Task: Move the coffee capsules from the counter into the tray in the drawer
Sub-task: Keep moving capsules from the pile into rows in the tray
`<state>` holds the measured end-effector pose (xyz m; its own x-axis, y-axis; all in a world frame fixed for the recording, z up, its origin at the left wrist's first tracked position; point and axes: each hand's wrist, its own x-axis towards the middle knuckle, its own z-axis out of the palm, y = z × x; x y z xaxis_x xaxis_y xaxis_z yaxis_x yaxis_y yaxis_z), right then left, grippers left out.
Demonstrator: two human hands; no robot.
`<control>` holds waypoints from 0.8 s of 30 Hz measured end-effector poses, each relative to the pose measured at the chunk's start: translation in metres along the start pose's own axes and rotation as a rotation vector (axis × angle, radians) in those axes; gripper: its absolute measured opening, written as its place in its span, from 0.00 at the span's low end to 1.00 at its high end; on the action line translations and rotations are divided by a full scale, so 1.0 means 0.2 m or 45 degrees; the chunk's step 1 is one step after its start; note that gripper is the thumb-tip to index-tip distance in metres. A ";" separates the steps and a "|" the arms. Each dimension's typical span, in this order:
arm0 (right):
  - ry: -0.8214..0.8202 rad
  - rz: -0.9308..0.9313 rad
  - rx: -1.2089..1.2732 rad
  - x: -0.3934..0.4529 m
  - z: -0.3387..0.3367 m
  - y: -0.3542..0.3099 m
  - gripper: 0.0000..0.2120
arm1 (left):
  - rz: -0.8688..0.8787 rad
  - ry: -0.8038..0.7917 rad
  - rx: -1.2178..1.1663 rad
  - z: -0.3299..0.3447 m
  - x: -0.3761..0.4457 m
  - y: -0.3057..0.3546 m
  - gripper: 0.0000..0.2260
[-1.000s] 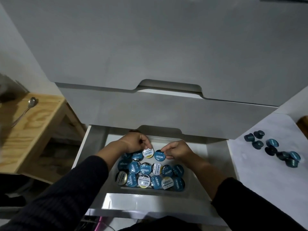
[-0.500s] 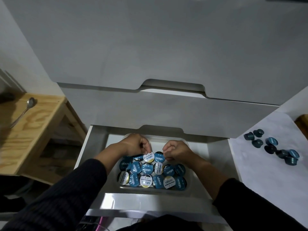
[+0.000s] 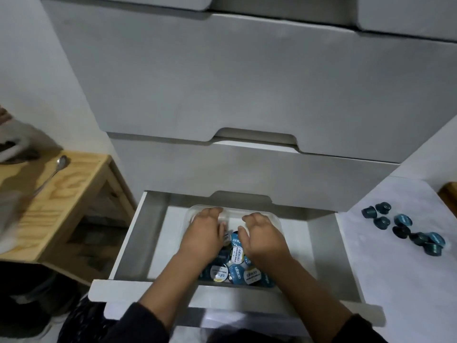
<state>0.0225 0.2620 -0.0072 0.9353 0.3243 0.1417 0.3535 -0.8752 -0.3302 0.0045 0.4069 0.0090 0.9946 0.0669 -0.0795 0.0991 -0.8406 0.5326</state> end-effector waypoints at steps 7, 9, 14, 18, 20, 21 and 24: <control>0.317 -0.145 -0.112 -0.13 -0.05 0.04 0.14 | 0.039 0.237 0.191 0.10 -0.19 0.16 0.15; 0.370 -0.113 -0.112 -0.17 -0.05 0.08 0.13 | 0.052 0.229 0.205 0.12 -0.21 0.21 0.15; 0.473 -0.196 -0.372 -0.28 -0.13 0.31 0.11 | 0.140 0.213 0.114 0.18 -0.20 0.44 0.19; 0.619 -0.256 -0.600 -0.36 -0.35 0.55 0.06 | 0.245 0.191 0.055 0.29 -0.17 0.71 0.17; 0.587 -0.187 -0.623 -0.41 -0.43 0.72 0.07 | 0.307 0.195 -0.004 0.37 -0.17 0.89 0.15; 0.545 -0.155 -0.631 -0.43 -0.46 0.82 0.07 | 0.328 0.174 -0.033 0.42 -0.17 0.98 0.15; 0.382 -0.016 -0.568 -0.51 -0.53 1.14 0.06 | 0.357 0.075 -0.130 0.60 -0.15 1.24 0.16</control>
<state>0.0064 -0.0078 0.0025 0.8622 0.2758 0.4248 0.2616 -0.9607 0.0928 -0.0042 0.1320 0.0427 0.9834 -0.1263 0.1302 -0.1798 -0.7727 0.6088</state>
